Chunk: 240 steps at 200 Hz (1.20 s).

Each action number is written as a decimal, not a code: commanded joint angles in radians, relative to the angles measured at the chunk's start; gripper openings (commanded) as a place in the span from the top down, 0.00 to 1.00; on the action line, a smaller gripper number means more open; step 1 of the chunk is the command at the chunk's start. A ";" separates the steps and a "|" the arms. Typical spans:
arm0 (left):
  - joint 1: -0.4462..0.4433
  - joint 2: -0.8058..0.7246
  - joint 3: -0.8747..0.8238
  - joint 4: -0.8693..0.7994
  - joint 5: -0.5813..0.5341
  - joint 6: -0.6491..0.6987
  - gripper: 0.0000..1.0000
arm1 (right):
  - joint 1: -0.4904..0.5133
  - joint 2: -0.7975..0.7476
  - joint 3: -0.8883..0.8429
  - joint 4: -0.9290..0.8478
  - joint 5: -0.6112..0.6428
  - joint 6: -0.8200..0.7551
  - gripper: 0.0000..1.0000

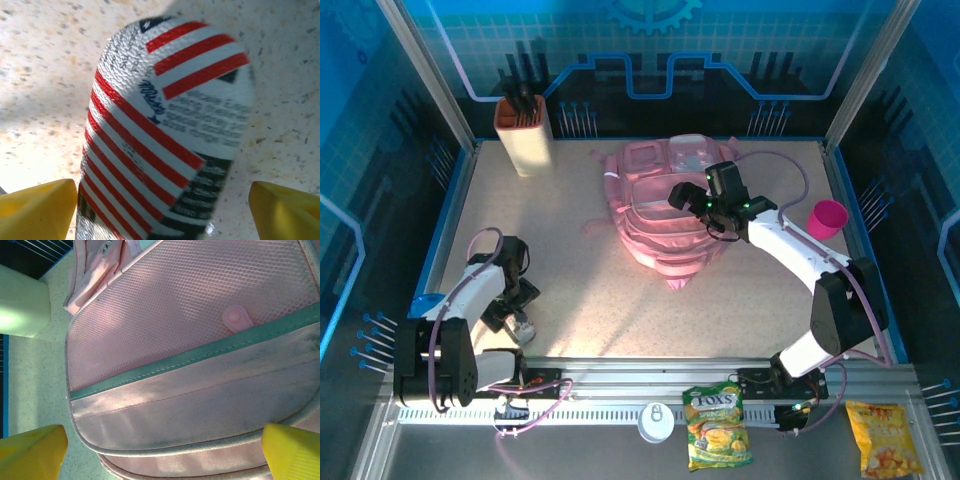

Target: Pack the student bag

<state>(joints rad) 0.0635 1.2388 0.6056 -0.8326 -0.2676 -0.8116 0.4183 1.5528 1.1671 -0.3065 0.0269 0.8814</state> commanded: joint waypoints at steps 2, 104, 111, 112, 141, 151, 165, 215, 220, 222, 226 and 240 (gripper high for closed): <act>0.007 0.016 -0.018 0.087 0.105 0.006 0.21 | 0.010 0.004 0.017 -0.014 0.017 -0.010 0.00; -0.017 0.015 0.075 0.102 0.204 0.061 0.49 | 0.008 -0.025 -0.032 0.021 0.020 -0.007 0.01; -0.029 0.018 0.094 0.102 0.221 0.064 0.49 | 0.008 -0.024 -0.032 0.030 0.009 -0.009 0.01; -0.032 0.019 0.097 0.102 0.223 0.064 0.49 | 0.008 -0.024 -0.032 0.032 0.007 -0.010 0.01; -0.118 0.079 0.195 0.132 0.306 0.056 0.48 | 0.021 -0.017 -0.031 0.060 -0.028 -0.014 0.02; -0.148 0.104 0.224 0.154 0.344 0.046 0.48 | 0.034 -0.017 -0.036 0.076 -0.035 -0.018 0.02; -0.192 0.139 0.266 0.185 0.382 0.035 0.48 | 0.057 -0.012 -0.043 0.099 -0.052 -0.027 0.02; -0.280 0.255 0.381 0.315 0.589 -0.040 0.47 | 0.159 0.047 -0.057 0.223 -0.201 -0.108 0.05; -0.284 0.261 0.388 0.325 0.604 -0.047 0.47 | 0.173 0.057 -0.052 0.229 -0.211 -0.120 0.05; -0.285 0.264 0.392 0.328 0.609 -0.050 0.47 | 0.180 0.062 -0.048 0.231 -0.216 -0.126 0.05; -0.287 0.267 0.398 0.336 0.621 -0.057 0.47 | 0.192 0.072 -0.041 0.234 -0.224 -0.139 0.06; -0.290 0.278 0.417 0.354 0.651 -0.073 0.47 | 0.238 0.114 -0.005 0.222 -0.235 -0.182 0.07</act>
<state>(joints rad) -0.2161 1.5024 0.9661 -0.5419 0.2562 -0.8310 0.5880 1.5997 1.1244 -0.1223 -0.1318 0.7944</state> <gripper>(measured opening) 0.563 0.936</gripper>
